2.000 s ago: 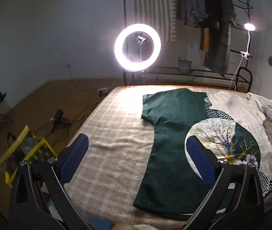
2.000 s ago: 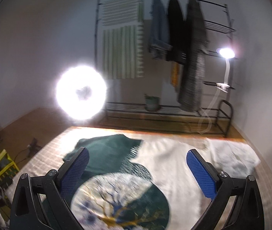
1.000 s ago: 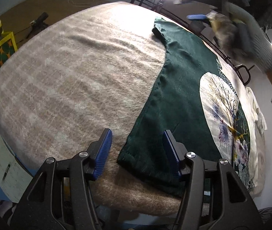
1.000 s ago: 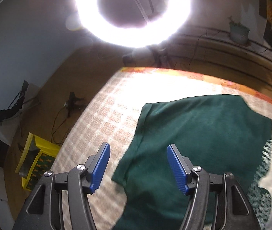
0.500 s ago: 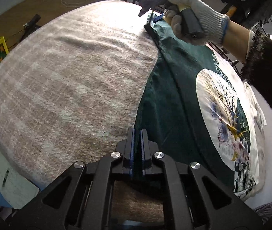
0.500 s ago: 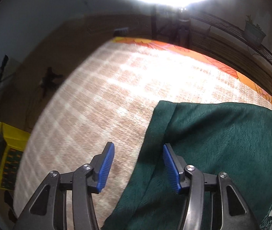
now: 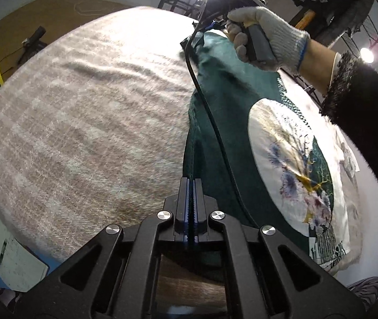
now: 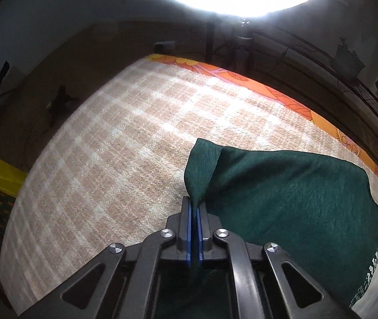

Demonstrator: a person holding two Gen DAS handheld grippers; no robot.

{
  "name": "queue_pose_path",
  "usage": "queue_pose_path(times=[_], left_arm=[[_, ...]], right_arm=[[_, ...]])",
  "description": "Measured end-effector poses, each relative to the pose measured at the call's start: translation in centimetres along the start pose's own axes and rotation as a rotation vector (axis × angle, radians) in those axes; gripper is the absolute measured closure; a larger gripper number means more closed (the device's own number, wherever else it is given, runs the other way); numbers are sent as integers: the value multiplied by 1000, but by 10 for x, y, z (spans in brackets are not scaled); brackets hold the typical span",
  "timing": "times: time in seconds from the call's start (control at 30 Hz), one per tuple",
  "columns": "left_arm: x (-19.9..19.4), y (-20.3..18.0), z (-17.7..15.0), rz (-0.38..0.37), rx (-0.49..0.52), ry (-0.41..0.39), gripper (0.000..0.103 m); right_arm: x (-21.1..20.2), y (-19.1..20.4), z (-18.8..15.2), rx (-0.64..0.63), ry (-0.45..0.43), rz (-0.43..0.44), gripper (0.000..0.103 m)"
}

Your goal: Fold small clothes

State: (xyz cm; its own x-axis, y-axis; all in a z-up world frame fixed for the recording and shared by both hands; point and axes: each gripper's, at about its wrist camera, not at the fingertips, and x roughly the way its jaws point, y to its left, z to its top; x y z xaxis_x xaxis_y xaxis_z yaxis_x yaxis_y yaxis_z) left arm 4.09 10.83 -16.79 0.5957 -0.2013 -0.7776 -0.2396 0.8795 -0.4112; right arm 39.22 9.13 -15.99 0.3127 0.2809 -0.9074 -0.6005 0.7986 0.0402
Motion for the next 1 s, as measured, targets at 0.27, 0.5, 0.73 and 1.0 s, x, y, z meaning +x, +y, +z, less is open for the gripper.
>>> queue_pose_path(times=[0.27,0.5,0.73,1.0], left_arm=[[-15,-36,-3,-46,98,-36,103],[-17,-89,-15,-109,228,-30,103],[14,-146,-38,-146,353,62,103],[38,-166,-50,-122,389,112,103]], right_arm=[[-53,-48,-9,79,-109,63,103],[-97,-125,-41,209,-173,85,103],[-105,-219,-95,355,-145,39,96],[-113,-236,-102,405,-160,56,52]])
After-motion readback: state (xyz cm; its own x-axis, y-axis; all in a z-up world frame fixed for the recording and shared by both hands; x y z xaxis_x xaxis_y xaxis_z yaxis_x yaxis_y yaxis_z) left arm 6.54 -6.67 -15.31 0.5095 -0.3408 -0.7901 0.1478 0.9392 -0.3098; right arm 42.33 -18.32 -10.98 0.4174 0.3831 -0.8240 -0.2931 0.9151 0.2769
